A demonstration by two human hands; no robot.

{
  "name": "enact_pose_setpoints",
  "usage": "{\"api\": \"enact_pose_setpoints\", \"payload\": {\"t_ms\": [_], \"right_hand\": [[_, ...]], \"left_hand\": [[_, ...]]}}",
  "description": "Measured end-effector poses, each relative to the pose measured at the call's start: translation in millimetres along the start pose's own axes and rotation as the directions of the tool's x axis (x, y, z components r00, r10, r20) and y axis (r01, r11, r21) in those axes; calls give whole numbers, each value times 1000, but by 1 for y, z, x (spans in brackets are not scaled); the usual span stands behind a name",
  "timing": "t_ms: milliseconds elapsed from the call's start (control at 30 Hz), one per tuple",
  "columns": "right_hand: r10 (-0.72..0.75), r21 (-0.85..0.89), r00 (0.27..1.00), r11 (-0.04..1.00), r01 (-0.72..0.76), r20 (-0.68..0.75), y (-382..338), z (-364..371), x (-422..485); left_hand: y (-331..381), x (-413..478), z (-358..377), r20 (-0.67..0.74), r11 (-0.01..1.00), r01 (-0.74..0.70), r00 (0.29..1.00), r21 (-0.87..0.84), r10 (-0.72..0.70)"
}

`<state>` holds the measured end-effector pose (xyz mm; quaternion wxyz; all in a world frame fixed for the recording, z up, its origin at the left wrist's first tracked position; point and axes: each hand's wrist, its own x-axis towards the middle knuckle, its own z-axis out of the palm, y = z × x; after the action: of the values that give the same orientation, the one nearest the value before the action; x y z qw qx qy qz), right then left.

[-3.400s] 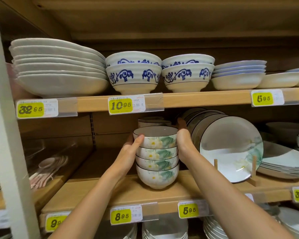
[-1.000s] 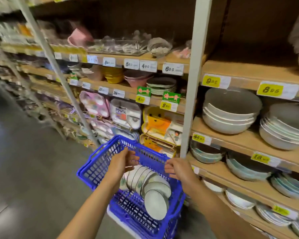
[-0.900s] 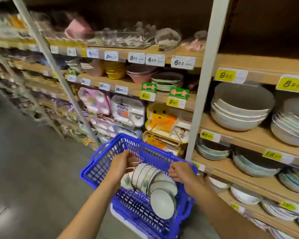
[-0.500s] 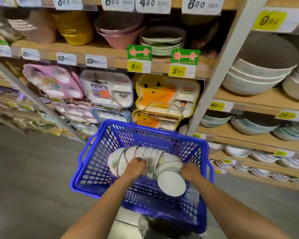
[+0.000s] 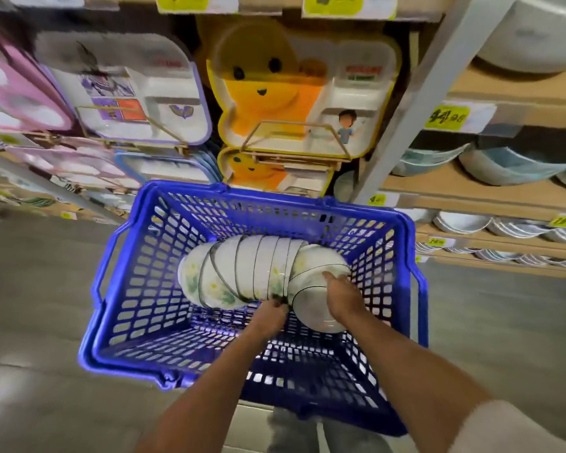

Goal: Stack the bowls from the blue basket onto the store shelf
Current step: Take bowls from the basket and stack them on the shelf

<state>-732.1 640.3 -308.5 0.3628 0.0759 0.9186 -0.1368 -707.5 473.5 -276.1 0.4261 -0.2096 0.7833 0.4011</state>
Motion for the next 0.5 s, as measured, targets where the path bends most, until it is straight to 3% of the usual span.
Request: {"api": "enact_pose_setpoints", "payload": {"t_ms": [133, 367, 433, 500], "right_hand": [[-16, -49, 999, 999, 18, 36, -8, -7, -7], [-99, 28, 994, 995, 97, 53, -20, -54, -48], [-132, 54, 989, 990, 129, 62, -25, -75, -64], [-131, 102, 991, 987, 127, 32, -27, -98, -83]], "left_hand": [[-9, 2, 2, 9, 987, 17, 1000, -161, -16], [4, -24, 3, 0, 985, 10, 1000, -174, -10], [11, -39, 1, -116, 992, -72, 991, -105, 60], [19, -59, -4, -352, 978, -208, 916, -5, 193]]}}
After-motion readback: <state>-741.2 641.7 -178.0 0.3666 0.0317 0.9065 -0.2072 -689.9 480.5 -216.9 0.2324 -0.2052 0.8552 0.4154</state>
